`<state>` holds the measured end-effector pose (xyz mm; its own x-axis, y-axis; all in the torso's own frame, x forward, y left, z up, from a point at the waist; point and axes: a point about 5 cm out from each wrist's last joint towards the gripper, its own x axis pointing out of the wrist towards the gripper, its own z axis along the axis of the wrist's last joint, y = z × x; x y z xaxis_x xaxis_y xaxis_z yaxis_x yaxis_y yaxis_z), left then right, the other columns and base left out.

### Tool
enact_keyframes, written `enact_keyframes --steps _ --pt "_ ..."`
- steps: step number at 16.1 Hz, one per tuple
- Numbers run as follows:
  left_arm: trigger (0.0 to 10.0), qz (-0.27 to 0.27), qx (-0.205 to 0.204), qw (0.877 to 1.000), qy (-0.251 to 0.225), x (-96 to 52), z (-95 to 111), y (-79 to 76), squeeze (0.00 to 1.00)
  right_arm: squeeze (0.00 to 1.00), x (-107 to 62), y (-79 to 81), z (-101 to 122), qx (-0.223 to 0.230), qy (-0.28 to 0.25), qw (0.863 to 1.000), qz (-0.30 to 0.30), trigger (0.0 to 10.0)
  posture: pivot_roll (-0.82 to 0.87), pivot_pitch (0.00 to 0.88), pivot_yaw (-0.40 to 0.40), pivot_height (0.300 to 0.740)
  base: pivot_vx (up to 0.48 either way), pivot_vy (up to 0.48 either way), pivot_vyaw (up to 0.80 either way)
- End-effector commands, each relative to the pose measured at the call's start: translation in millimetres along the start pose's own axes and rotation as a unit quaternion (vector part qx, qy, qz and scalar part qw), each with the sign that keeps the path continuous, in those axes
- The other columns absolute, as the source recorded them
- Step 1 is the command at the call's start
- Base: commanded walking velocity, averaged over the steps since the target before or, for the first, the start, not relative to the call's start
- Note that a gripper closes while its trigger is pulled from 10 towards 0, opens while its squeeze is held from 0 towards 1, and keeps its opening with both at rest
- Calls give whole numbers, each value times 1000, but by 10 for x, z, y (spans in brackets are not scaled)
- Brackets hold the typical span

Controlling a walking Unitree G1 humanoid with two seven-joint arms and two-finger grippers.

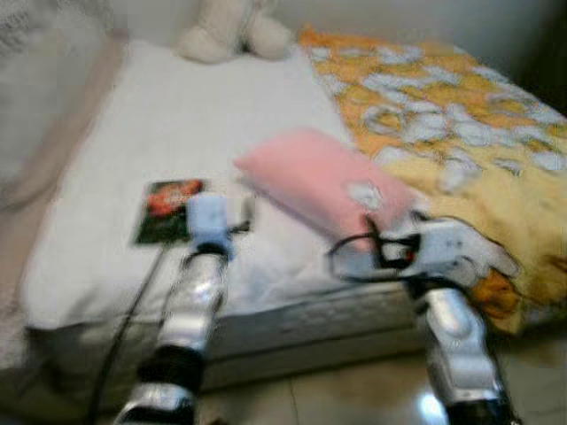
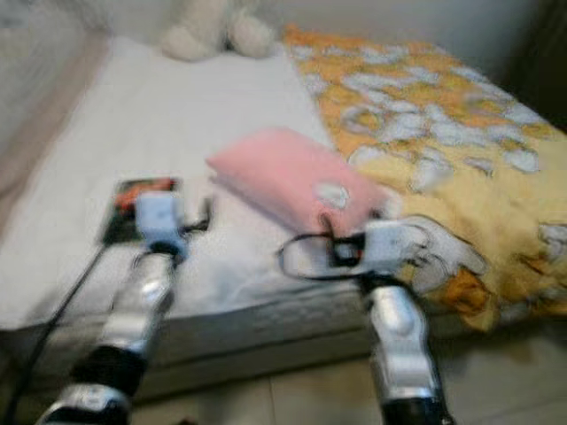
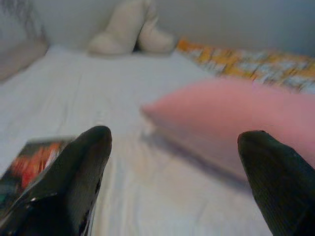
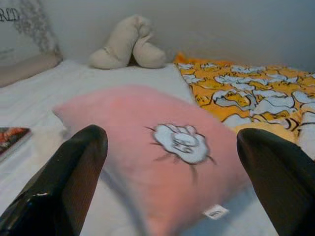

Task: Clean up the room

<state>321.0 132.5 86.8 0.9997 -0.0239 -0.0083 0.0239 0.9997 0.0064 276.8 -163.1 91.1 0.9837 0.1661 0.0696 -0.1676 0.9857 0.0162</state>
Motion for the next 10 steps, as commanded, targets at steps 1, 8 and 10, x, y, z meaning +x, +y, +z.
enact_keyframes --steps 1,8,10 --pt "10000 -25 -4 1000 0 24 10 -109 0 1000 -47 -117 3 -17 -1 1000 -2 10000 -55 0 5 740 307 -364 0" --pt "10000 -49 -13 999 1 -29 -11 -136 0 1000 -164 0 -155 -8 29 999 13 10000 -34 0 -2 740 306 -366 0" --pt "10000 -59 -10 998 -6 -21 14 -178 0 1000 -149 -9 -163 -9 30 999 15 10000 -30 0 -3 740 300 -371 0"
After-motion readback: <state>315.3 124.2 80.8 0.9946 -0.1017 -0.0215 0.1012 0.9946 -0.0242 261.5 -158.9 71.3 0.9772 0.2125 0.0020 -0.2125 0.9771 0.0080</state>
